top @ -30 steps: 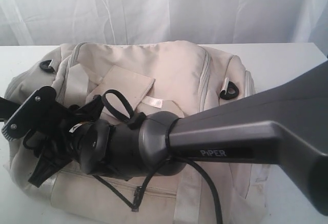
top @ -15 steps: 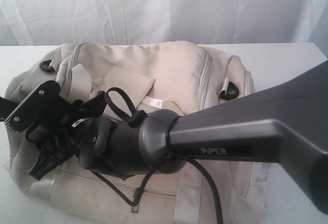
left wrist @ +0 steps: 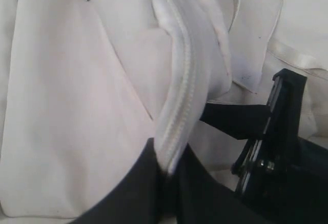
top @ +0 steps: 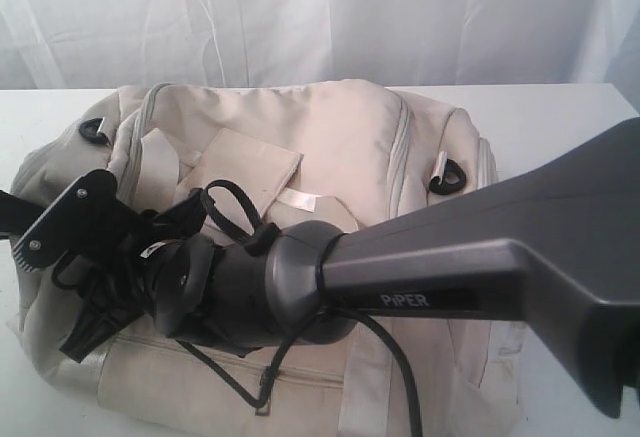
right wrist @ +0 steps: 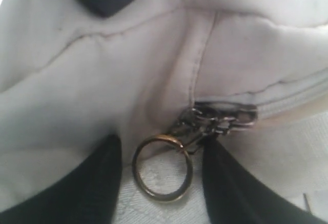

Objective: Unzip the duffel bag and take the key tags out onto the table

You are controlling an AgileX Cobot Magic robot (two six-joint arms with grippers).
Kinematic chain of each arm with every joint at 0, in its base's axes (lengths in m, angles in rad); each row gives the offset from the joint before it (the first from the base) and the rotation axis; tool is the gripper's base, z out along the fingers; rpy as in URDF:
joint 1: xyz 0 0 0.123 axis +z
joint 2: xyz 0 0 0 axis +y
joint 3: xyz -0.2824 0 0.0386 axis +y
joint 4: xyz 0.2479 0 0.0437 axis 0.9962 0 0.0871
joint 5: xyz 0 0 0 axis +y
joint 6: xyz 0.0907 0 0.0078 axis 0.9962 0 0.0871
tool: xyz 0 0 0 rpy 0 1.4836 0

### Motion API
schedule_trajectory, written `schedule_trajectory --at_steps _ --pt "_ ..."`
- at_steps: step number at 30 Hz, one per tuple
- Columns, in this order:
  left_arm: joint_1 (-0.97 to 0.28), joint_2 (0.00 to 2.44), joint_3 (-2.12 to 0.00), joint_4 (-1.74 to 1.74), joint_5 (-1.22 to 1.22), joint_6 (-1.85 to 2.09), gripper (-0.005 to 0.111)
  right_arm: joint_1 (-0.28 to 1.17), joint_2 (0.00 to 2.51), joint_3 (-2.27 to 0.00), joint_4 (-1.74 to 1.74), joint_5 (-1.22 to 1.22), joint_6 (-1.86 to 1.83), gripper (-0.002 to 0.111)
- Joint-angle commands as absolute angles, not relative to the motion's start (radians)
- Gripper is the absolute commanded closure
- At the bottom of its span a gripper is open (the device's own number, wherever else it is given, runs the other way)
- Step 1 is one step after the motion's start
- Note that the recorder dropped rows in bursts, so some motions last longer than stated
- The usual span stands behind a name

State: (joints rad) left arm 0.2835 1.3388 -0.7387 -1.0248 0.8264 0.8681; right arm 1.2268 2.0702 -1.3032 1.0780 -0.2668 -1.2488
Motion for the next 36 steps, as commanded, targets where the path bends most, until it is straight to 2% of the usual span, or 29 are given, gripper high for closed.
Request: schedule_trajectory --at_steps 1,6,10,20,36 --pt "0.277 1.332 -0.742 -1.064 0.883 0.868 0.107 1.221 2.076 -1.305 1.090 -0.278 -1.257 0.078" --pt "0.277 1.332 -0.742 -1.064 0.883 0.870 0.107 1.221 2.070 -1.303 1.126 -0.261 -1.260 0.098" --pt "0.277 1.332 -0.742 -1.064 0.883 0.870 0.107 1.221 2.042 -1.301 1.128 -0.230 -1.260 0.108" --pt "0.277 1.332 -0.742 -1.062 0.883 0.872 0.107 1.221 1.939 -1.296 1.128 -0.154 -1.305 0.108" --pt "0.277 1.332 -0.738 -1.040 0.890 0.868 0.107 1.194 1.876 -1.281 1.133 -0.338 -1.367 0.108"
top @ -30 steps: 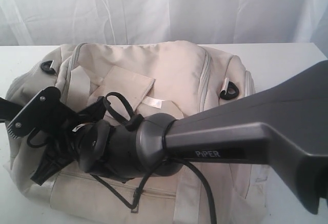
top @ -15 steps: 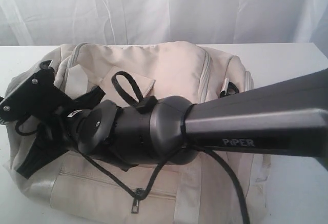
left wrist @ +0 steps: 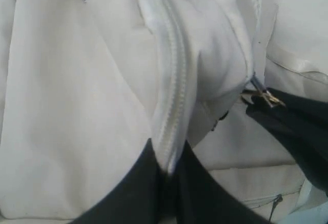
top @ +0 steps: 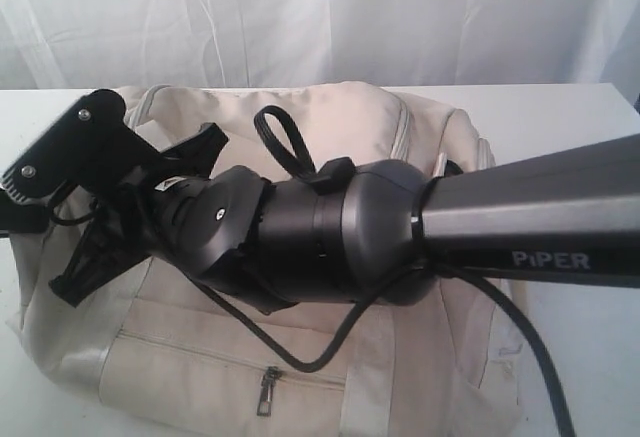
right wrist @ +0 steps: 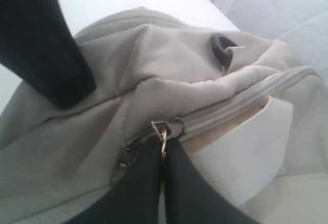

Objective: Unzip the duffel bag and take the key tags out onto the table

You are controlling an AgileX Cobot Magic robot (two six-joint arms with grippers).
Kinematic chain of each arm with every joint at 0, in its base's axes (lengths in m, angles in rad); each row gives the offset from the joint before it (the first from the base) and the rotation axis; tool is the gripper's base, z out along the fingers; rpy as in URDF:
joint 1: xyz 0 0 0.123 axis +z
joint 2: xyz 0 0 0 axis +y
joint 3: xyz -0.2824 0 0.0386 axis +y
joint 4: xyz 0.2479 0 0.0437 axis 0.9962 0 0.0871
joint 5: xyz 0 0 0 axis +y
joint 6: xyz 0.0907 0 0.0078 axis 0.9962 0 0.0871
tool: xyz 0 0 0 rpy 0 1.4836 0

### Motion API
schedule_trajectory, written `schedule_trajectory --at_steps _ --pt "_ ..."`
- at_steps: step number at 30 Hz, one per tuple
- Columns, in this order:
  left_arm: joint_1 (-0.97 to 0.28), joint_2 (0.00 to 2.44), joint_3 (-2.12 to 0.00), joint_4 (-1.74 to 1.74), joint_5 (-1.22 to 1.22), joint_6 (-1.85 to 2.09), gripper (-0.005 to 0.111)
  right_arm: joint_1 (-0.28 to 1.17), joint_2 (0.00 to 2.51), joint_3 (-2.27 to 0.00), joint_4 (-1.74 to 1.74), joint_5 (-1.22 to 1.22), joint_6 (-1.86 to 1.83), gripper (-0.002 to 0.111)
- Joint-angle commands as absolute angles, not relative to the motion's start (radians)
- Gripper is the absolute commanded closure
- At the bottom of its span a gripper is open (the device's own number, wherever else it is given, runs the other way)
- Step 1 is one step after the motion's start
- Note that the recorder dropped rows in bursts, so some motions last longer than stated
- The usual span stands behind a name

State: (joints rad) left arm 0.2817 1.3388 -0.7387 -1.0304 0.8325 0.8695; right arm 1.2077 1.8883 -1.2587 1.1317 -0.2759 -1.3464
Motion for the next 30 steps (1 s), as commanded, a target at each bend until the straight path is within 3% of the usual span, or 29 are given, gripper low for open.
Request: schedule_trajectory --at_steps 1,30 --pt "0.277 1.332 -0.733 -1.044 0.890 0.868 0.107 1.185 1.876 -1.292 1.133 -0.338 -1.367 0.108" --pt "0.277 1.332 -0.729 -1.031 0.885 0.838 0.107 0.994 2.060 -1.603 1.131 -0.161 -1.357 0.108"
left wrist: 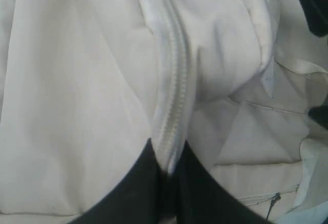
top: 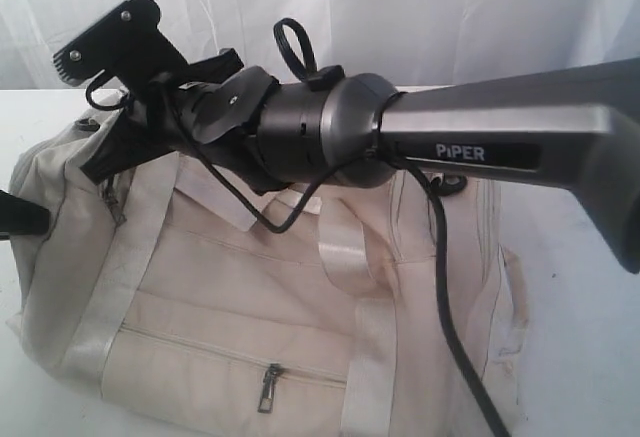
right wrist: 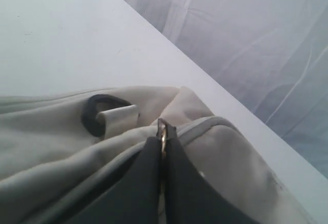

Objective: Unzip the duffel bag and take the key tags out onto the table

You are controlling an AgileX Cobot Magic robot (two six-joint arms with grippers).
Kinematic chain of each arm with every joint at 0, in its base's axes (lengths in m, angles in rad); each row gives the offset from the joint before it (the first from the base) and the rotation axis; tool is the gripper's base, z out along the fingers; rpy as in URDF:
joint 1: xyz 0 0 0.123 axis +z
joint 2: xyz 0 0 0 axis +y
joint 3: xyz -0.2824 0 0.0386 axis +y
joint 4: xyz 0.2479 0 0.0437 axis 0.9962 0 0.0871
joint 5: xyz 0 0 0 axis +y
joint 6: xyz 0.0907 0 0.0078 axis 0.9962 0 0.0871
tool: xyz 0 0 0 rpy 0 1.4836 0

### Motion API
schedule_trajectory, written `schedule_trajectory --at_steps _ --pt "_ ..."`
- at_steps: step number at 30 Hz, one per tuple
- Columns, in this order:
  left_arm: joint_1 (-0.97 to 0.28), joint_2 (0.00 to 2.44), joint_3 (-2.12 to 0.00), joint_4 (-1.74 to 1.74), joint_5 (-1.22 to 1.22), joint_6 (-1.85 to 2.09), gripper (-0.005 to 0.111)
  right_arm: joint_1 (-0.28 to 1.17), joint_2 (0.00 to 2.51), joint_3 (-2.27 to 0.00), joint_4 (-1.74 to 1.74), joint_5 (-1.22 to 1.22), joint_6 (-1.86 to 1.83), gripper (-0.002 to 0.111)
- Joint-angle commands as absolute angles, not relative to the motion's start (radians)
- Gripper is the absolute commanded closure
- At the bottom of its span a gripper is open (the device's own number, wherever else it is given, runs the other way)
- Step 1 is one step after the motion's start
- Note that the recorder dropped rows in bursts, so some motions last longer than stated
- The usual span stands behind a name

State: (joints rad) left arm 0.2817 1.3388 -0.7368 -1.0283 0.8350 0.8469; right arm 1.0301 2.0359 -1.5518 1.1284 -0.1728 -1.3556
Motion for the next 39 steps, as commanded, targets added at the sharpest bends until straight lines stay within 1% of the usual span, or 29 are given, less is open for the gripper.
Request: schedule_trajectory --at_steps 1,7,14,19,30,32,35,37,38,39 --pt "0.277 1.332 -0.729 -1.031 0.885 0.836 0.107 0.984 2.069 -1.618 1.133 -0.150 -1.357 0.108" --pt "0.277 1.332 -0.719 -1.027 0.868 0.829 0.107 0.929 2.119 -1.689 1.213 -0.119 -1.356 0.108" --pt "0.277 1.332 -0.649 -1.073 0.759 0.815 0.107 0.839 2.147 -1.745 1.272 -0.032 -1.269 0.108" --pt "0.277 1.332 -0.625 -1.079 0.700 0.815 0.107 0.786 2.153 -1.757 1.272 0.006 -1.224 0.108" --pt "0.277 1.332 -0.625 -1.079 0.674 0.815 0.107 0.690 2.155 -1.757 1.272 0.038 -1.191 0.108" --pt "0.277 1.332 -0.625 -1.079 0.672 0.815 0.107 0.667 2.155 -1.757 1.272 0.093 -1.132 0.108" --pt "0.277 1.332 -0.627 -1.084 0.672 0.815 0.107 0.660 2.155 -1.757 1.263 0.268 -1.112 0.108" --pt "0.277 1.332 -0.654 -1.088 0.708 0.818 0.107 0.660 2.155 -1.757 1.261 0.340 -1.112 0.108" --pt "0.277 1.332 -0.679 -1.088 0.755 0.831 0.106 0.660 2.155 -1.757 1.261 0.362 -1.112 0.108" --pt "0.277 1.332 -0.725 -1.088 0.828 0.841 0.098 0.660 2.153 -1.757 1.261 0.381 -1.112 0.108"
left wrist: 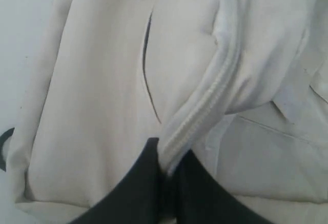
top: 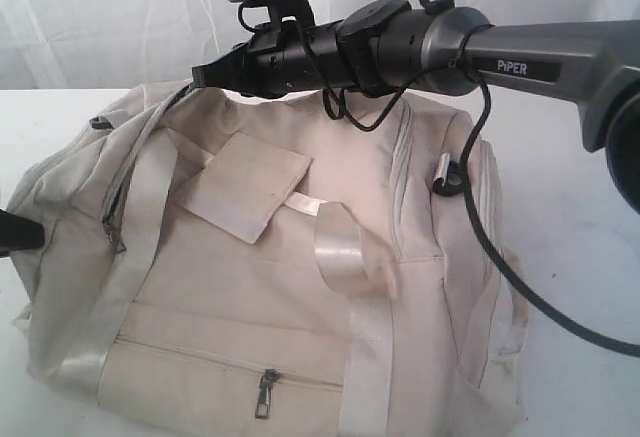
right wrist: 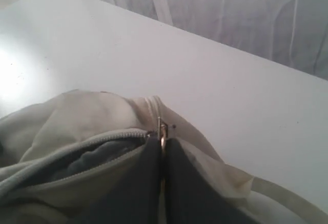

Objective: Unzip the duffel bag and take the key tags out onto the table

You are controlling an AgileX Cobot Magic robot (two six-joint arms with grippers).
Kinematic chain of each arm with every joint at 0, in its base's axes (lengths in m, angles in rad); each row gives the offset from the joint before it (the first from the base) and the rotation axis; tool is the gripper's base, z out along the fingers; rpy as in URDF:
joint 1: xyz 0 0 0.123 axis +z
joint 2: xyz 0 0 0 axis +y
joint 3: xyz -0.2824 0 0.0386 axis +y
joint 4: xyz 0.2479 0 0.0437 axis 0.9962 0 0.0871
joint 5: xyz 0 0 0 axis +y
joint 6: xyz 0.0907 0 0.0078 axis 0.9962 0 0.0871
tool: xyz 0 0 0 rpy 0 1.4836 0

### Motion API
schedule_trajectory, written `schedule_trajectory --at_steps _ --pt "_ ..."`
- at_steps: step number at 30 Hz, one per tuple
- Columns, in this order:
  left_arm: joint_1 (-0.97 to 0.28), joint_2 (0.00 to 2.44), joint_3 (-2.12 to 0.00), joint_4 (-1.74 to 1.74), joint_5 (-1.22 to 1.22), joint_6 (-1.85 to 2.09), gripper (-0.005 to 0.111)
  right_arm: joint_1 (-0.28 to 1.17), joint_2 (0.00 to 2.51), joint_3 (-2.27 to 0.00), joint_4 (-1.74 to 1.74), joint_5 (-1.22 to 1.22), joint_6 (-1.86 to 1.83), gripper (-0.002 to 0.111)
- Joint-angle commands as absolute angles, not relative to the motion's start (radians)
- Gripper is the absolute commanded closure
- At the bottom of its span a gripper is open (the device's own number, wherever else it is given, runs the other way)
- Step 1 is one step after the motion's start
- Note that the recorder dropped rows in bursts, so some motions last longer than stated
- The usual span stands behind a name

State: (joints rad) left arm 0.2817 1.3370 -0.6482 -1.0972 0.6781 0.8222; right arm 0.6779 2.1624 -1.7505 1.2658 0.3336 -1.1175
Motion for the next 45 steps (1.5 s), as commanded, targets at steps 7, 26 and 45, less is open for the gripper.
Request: schedule_trajectory --at_steps 7,26,45 --pt "0.277 1.265 -0.902 -1.069 0.932 0.841 0.047 0.660 2.125 -1.757 1.263 0.426 -1.070 0.108" --pt "-0.113 1.416 -0.996 -1.419 0.329 1.674 0.039 0.660 2.095 -1.760 1.265 0.441 -1.068 0.108" --pt "-0.211 1.675 -1.165 -1.419 0.189 1.701 0.056 0.660 2.065 -1.760 1.261 0.488 -1.068 0.108"
